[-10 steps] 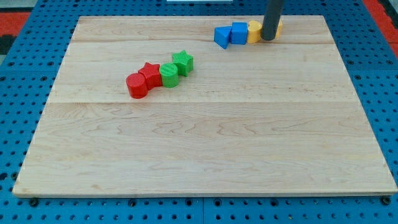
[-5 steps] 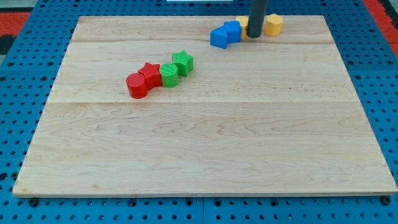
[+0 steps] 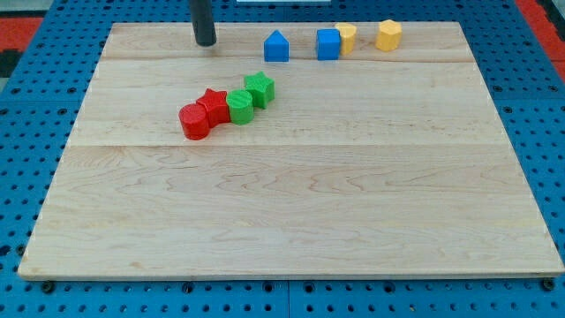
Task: Separate blue cube from the group of blocks
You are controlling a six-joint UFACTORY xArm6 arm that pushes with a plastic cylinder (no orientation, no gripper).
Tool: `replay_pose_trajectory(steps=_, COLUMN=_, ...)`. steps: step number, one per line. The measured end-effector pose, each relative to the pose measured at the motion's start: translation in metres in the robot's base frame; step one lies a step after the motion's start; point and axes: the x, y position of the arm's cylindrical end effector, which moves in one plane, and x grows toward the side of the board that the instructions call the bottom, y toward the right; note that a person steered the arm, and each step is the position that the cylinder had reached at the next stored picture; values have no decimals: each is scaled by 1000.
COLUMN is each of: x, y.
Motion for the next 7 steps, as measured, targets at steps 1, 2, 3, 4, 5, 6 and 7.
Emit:
replay_pose_trajectory(steps=1, x=-18, y=71)
replay_pose_trajectory(steps=2, x=-5, y=143)
replay_pose_trajectory(steps=3, x=31, y=188)
replay_pose_trajectory(steps=4, x=85, y=208)
replay_pose_trajectory(steps=5, x=120, y=249)
replay_pose_trajectory(steps=6, x=188, y=278)
replay_pose_trajectory(steps=7, x=244, y=289)
